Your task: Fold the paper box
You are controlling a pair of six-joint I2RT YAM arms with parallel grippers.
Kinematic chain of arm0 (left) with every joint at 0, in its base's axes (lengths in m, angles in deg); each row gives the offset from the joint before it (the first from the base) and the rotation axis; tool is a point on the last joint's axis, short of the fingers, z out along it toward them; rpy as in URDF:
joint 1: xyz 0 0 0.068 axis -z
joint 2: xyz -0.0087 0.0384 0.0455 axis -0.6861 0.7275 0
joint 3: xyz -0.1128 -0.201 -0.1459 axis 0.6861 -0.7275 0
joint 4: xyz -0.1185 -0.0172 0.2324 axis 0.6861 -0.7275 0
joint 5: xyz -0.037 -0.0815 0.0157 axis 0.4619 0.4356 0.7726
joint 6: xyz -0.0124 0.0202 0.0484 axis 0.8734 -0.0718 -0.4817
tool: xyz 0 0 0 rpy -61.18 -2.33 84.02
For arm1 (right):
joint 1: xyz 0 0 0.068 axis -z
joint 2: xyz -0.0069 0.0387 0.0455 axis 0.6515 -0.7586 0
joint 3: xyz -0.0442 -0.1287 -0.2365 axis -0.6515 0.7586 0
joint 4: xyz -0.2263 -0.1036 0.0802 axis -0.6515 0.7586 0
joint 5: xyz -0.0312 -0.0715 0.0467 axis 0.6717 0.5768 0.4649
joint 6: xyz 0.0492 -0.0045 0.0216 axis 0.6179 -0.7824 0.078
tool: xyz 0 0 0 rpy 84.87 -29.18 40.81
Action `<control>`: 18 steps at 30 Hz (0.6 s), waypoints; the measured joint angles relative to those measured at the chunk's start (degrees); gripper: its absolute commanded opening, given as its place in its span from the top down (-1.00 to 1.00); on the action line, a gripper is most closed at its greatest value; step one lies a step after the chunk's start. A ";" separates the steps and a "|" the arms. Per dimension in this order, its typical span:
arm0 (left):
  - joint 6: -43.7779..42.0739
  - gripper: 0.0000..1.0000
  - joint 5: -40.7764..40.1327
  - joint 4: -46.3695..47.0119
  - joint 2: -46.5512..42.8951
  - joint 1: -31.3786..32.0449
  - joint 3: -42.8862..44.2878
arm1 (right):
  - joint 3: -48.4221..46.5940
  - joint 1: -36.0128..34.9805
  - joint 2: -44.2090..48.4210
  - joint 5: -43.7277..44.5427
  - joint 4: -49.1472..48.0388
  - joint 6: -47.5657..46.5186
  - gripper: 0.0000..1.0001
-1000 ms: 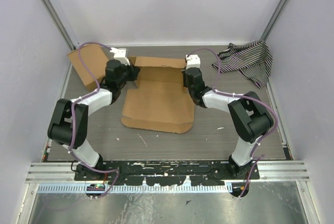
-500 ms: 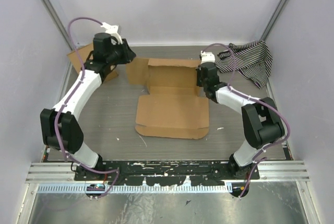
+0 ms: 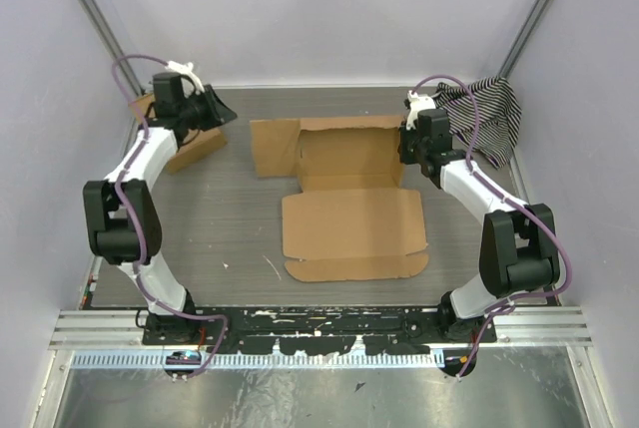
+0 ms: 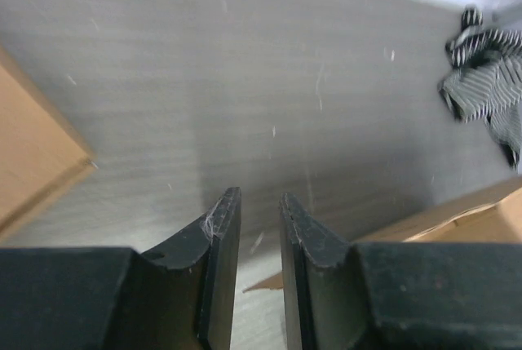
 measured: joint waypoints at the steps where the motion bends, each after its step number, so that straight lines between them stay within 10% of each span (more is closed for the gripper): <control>1: 0.20 0.35 1.16 0.52 1.16 0.57 -1.66 | -0.02 0.31 0.00 -0.90 0.31 0.04 0.95; 18: -0.59 0.32 5.44 4.04 -5.07 10.01 -16.09 | -2.10 0.96 -2.05 -5.14 2.86 1.03 0.92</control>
